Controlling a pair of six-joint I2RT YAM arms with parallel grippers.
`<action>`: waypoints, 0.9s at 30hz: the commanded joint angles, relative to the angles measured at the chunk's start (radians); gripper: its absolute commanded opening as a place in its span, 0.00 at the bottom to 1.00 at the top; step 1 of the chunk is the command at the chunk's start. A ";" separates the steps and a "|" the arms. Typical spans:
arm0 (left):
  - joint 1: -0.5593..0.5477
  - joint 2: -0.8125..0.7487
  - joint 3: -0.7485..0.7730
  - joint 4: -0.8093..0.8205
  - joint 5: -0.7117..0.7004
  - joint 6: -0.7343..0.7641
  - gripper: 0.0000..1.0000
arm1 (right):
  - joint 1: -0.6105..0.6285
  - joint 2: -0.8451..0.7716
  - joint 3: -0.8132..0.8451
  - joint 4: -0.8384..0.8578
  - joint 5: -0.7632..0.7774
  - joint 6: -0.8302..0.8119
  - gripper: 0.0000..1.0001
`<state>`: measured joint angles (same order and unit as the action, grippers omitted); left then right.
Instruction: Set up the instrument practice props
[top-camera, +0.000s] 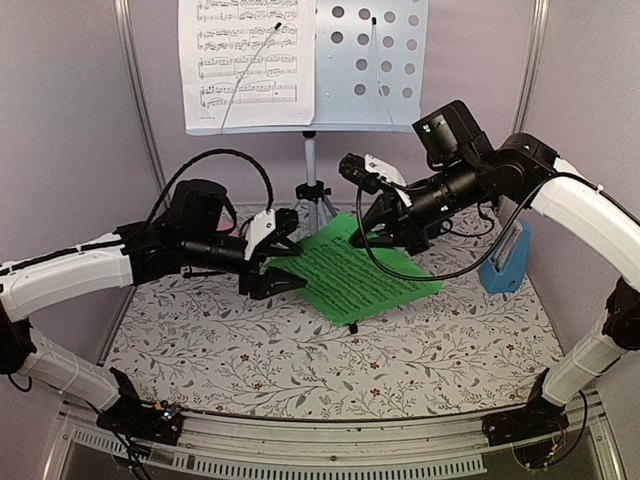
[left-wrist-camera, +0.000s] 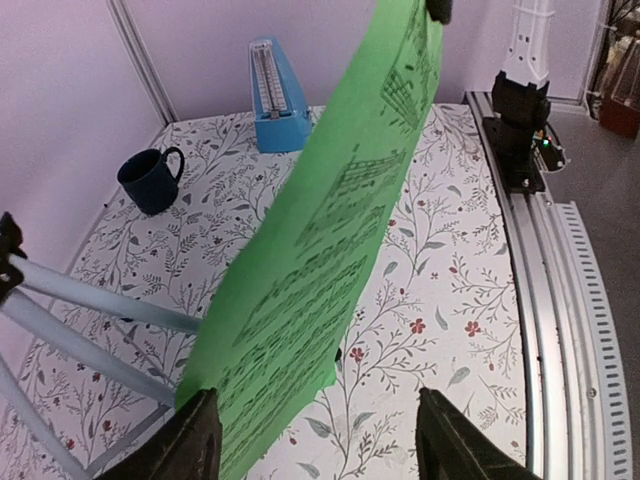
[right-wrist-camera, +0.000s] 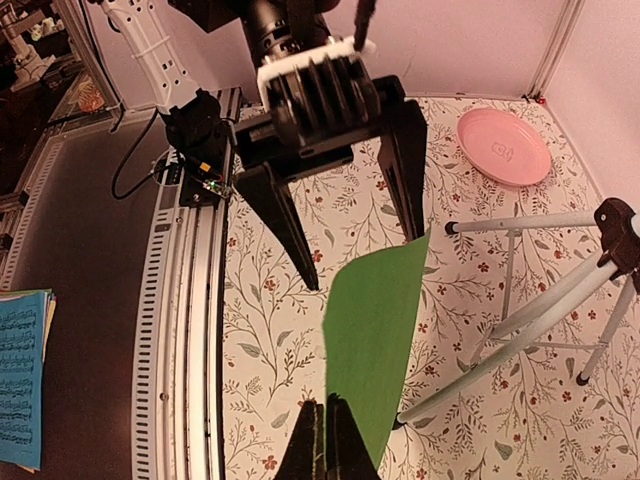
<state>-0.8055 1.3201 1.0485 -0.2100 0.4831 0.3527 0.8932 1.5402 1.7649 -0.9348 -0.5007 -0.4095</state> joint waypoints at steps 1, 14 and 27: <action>0.047 -0.137 -0.041 -0.033 -0.064 0.062 0.67 | 0.015 0.000 0.034 -0.015 0.010 -0.009 0.00; 0.024 -0.044 0.034 -0.074 0.061 0.073 0.54 | 0.045 0.020 0.096 -0.023 0.048 -0.022 0.00; -0.006 -0.055 -0.019 0.031 0.111 -0.004 0.18 | 0.045 -0.007 0.103 0.040 0.117 -0.038 0.00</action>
<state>-0.7876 1.2747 1.0473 -0.2375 0.5617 0.3855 0.9310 1.5581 1.8420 -0.9340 -0.4206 -0.4347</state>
